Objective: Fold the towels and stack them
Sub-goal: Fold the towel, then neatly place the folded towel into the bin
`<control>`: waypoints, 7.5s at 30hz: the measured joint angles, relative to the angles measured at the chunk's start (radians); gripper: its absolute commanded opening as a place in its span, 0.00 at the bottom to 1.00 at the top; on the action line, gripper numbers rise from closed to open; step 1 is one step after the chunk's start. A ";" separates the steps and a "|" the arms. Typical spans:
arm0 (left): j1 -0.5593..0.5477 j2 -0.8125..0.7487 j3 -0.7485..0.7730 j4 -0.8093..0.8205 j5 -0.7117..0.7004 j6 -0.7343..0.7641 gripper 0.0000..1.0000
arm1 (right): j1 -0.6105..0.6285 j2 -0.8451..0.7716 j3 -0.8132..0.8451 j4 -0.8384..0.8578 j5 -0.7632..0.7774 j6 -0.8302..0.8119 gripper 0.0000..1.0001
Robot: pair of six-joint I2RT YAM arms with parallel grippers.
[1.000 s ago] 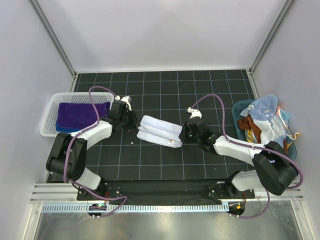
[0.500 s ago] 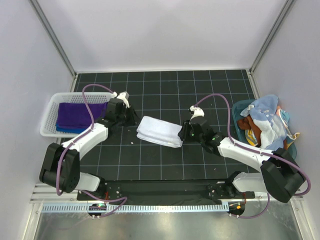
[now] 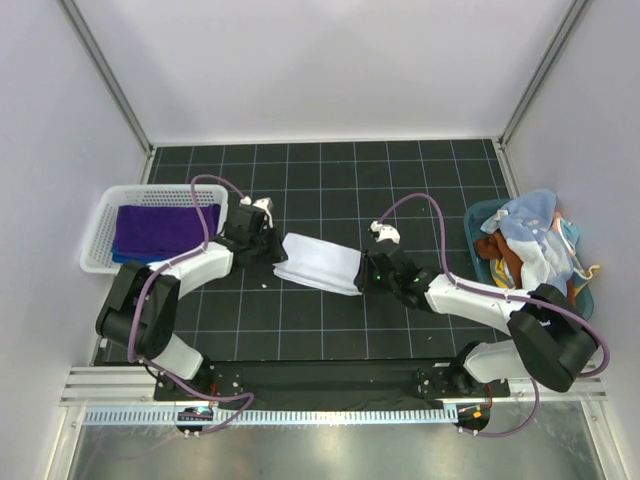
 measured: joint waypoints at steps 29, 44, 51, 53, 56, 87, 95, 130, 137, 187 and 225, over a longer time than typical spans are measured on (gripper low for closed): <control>-0.093 0.010 -0.066 0.014 -0.105 -0.057 0.20 | -0.026 0.064 0.014 -0.150 0.104 0.066 0.26; -0.223 0.011 -0.066 0.014 -0.115 -0.139 0.20 | -0.196 -0.113 0.079 -0.295 0.092 0.059 0.26; -0.224 -0.053 -0.034 -0.092 -0.119 -0.148 0.43 | -0.039 -0.030 0.216 -0.304 0.124 0.064 0.26; -0.224 -0.078 -0.002 -0.126 -0.145 -0.144 0.48 | -0.018 0.018 0.233 -0.290 0.122 0.063 0.26; -0.224 -0.097 0.057 -0.164 -0.193 -0.125 0.54 | -0.010 0.086 0.239 -0.275 0.115 0.063 0.27; -0.151 0.098 0.099 -0.152 -0.073 -0.080 0.65 | -0.137 0.175 0.147 -0.192 0.089 0.039 0.27; -0.156 0.138 0.111 -0.083 -0.054 -0.089 0.57 | -0.137 0.175 0.145 -0.188 0.084 0.039 0.27; -0.246 0.238 0.491 -0.484 -0.418 0.031 0.00 | -0.254 0.132 0.476 -0.312 0.023 -0.081 0.28; -0.142 0.188 0.563 -0.633 -0.598 0.143 0.00 | -0.320 0.055 0.476 -0.327 0.037 -0.142 0.28; 0.596 0.262 0.480 -0.103 -0.768 0.672 0.01 | -0.330 0.100 0.405 -0.311 -0.032 -0.175 0.27; -0.074 -0.394 0.149 -0.335 -0.658 -0.035 0.79 | -0.331 -0.045 0.318 -0.251 0.077 -0.171 0.41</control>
